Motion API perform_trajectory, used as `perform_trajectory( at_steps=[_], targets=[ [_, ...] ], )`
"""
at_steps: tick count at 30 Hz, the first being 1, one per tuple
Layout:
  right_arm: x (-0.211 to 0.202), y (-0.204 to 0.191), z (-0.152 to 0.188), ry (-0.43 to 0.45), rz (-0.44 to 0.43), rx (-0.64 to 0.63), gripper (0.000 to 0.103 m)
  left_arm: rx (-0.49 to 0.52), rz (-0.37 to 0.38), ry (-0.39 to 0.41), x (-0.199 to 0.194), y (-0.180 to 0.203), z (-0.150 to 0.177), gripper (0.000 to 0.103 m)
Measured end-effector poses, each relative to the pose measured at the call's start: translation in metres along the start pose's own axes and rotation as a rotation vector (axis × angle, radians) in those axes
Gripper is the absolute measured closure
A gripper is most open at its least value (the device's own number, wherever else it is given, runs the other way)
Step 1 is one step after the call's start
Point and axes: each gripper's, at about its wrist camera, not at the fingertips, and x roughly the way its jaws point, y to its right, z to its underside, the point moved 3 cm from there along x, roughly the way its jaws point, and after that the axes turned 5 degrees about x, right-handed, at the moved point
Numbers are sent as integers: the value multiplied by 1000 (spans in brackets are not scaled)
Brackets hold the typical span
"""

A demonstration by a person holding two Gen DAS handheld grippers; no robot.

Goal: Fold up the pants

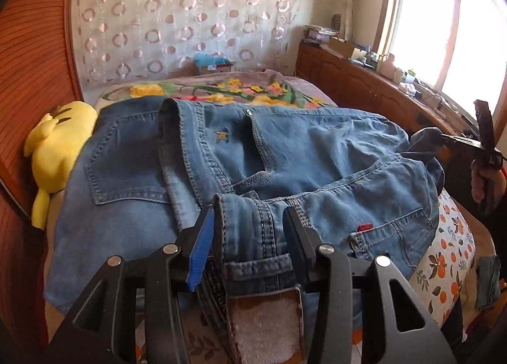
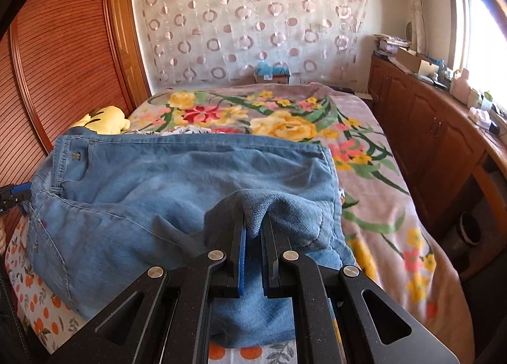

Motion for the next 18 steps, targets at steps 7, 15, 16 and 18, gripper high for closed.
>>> perform_trajectory(
  at_steps=[7,15,16,18],
  targets=[
    [1,5,-1,-9,-5,22,96,9,-18,-13,5,1,5,100],
    [-39,6,-7,69,-40,61,96,-9,-14,162,-55,12,-17,101],
    [-45,7,-8,80,-43,66,96,-11,-14,198,-67,14,-23,101],
    [-61,11,-17,115,-48,76,96,-11,-28,263,-86,15,-39,101]
  ],
)
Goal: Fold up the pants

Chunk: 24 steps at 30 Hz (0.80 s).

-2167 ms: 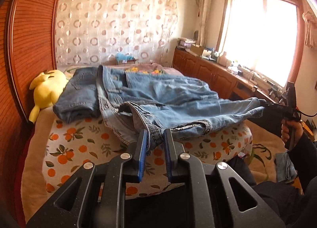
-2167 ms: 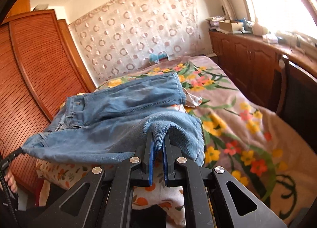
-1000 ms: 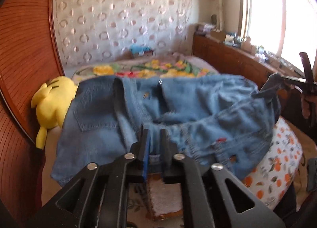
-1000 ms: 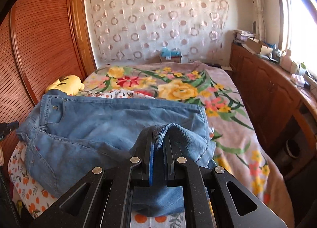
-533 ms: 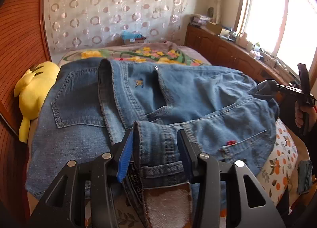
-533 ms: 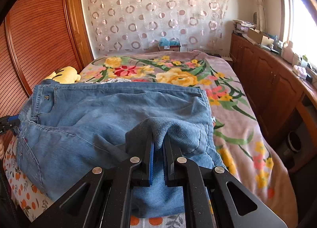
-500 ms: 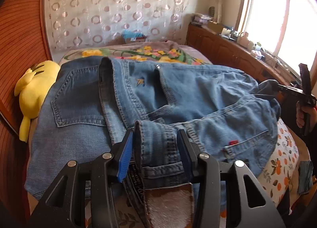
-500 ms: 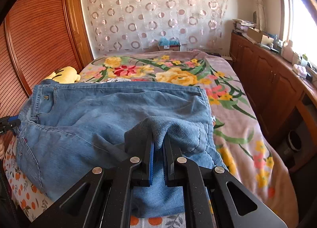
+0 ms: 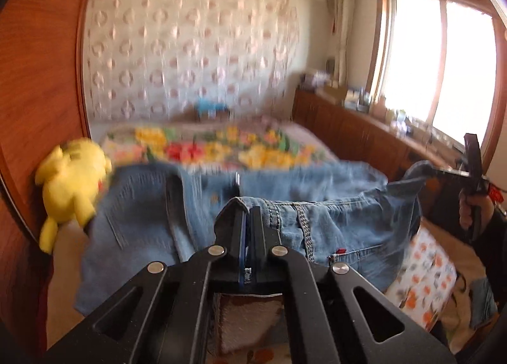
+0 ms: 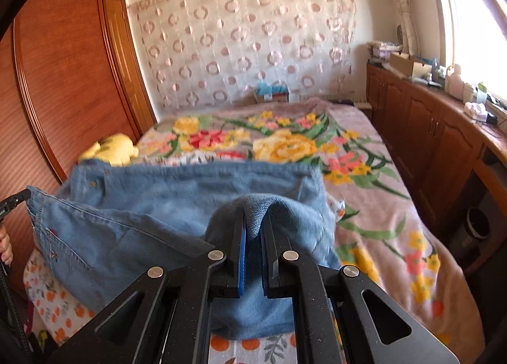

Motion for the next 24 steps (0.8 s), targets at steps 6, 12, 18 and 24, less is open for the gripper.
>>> perform_trajectory(
  at_steps=[6,12,18,24],
  targets=[
    [-4,8,-47,36,31,-2,96,-7,-54,53,17,-19,-48,101],
    [62,-1,-73,-44,68,-47,96,-2,-119,1,79,-42,-61,101],
    [122,-7,-93,-104,82,-57,96,-14,-158,-65,126,-61,-52,101],
    [169,-3,-102,-153,73,-40,96,-5,-174,-137,160,-67,-34,101]
  ],
)
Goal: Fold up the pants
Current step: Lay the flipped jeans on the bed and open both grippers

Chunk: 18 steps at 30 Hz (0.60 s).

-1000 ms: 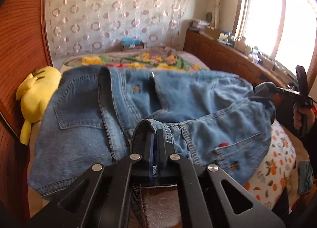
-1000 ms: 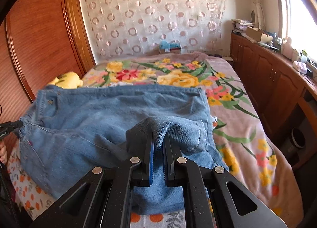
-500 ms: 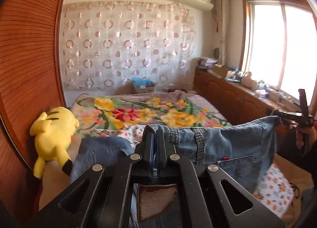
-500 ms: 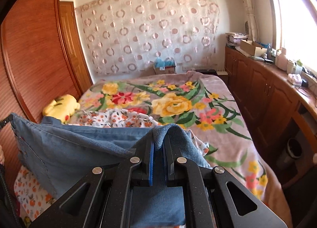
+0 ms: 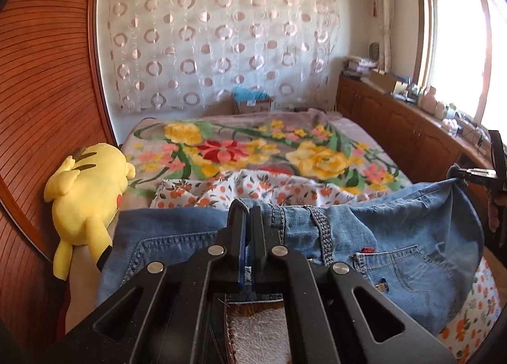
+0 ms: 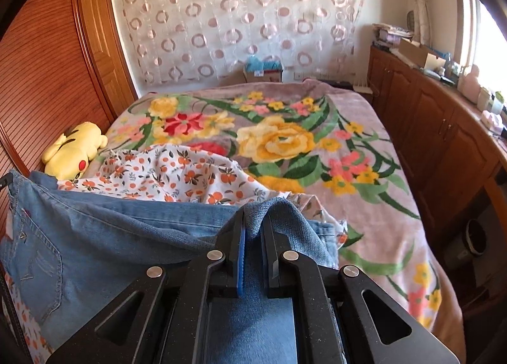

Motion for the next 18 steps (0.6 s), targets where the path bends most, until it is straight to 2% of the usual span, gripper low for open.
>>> perform_trajectory(
  at_steps=[4,6,8,11,13,15,18],
  targets=[
    [14,10,-2,-14,-25,27,95,-10,-5,-32,8,-1,4,100],
    [14,12,-2,-19,-28,31,91,-16,-1,-37,5,0,2,97],
    [8,15,-1,-11,-26,40,82,-12,-12,-30,3,0,1,96],
    [-4,20,0,17,-12,52,71,-5,-2,-15,-8,6,-1,81],
    [-9,21,5,19,-9,49,70,-10,10,12,-19,10,0,58],
    [-16,21,12,26,-3,39,68,-4,39,21,-24,19,2,54],
    [-20,22,21,29,21,16,66,20,73,2,-24,36,6,54]
  ],
)
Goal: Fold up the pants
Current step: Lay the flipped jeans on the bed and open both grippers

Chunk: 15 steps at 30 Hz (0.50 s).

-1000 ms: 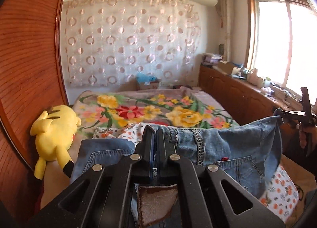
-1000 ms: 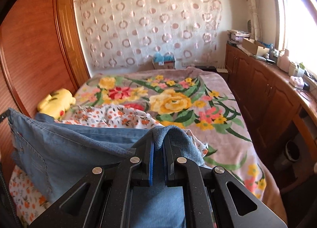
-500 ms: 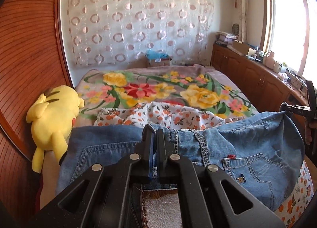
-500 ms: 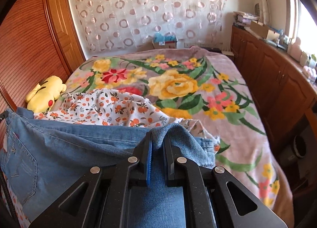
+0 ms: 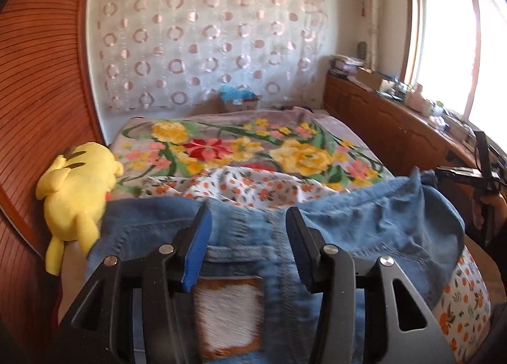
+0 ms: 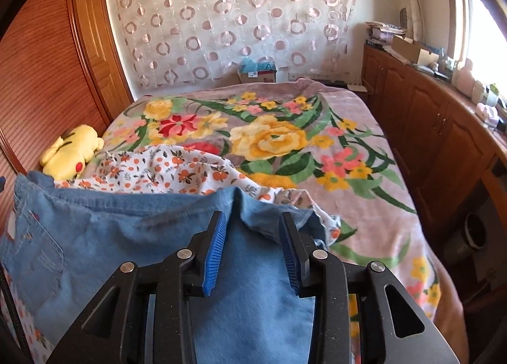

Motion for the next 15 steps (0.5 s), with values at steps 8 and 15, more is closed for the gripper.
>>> perform_trajectory(
  at_steps=[8,15],
  targets=[
    [0,7,18,-47,11,8,64,87,112,-83,40,61,8,53],
    [2,16,10,-41,33,-12,59,127,164,-195,72,89,28,52]
  ],
)
